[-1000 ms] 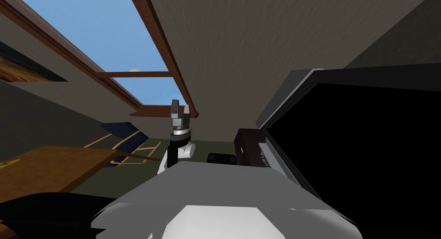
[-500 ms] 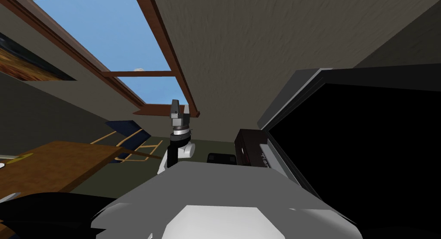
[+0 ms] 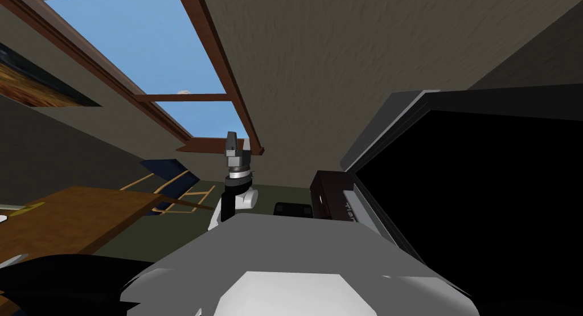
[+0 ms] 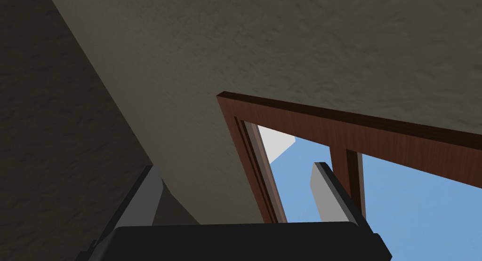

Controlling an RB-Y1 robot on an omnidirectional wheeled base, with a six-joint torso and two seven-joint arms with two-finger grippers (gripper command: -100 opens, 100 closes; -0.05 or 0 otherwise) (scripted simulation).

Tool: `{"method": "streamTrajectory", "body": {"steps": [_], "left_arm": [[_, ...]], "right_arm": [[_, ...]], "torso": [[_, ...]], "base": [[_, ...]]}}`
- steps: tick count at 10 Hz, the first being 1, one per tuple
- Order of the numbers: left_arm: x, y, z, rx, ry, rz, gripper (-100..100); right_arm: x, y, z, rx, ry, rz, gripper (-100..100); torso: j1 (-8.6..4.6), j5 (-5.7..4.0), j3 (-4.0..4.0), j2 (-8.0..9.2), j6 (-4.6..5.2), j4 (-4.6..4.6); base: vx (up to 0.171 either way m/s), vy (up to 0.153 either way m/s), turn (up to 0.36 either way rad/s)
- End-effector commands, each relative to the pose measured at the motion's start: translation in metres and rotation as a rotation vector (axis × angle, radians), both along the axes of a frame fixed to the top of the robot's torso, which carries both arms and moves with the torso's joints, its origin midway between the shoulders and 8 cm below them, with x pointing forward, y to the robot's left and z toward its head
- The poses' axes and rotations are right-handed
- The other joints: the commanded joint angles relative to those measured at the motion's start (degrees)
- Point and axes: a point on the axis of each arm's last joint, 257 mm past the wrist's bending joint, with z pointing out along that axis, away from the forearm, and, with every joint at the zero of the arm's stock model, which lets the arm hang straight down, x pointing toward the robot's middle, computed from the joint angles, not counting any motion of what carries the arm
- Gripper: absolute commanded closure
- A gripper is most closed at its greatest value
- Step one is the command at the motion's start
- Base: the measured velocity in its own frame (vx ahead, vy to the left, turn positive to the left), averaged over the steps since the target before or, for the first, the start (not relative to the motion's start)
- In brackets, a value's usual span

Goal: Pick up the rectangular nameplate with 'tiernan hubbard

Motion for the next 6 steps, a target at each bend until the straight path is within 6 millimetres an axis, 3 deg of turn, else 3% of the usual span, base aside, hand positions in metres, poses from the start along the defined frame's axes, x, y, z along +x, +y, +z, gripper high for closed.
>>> {"method": "streamTrajectory", "body": {"steps": [1, 3, 5, 6], "left_arm": [[0.000, 0.000, 0.000, 0.000, 0.000, 0.000, 0], [0.000, 0.000, 0.000, 0.000, 0.000, 0.000, 0], [0.000, 0.000, 0.000, 0.000, 0.000, 0.000, 0], [0.000, 0.000, 0.000, 0.000, 0.000, 0.000, 0]], "right_arm": [[0.000, 0.000, 0.000, 0.000, 0.000, 0.000, 100], [-0.012, -0.007, 0.005, -0.010, 0.022, 0.012, -100], [-0.021, -0.013, 0.010, -0.017, 0.041, 0.022, -100], [-0.016, -0.006, 0.007, -0.006, 0.030, 0.023, -100]], "torso": [[0.00, 0.00, 0.00, 0.00, 0.00, 0.00], [0.00, 0.00, 0.00, 0.00, 0.00, 0.00], [-0.05, 0.07, 0.03, 0.06, 0.04, 0.00], [-0.05, 0.35, 0.05, 0.16, 0.18, -0.05]], "base": [[0.000, 0.000, 0.000], [-0.004, -0.002, -0.006], [-0.011, -0.002, 0.006], [0.000, 0.000, 0.000]]}}
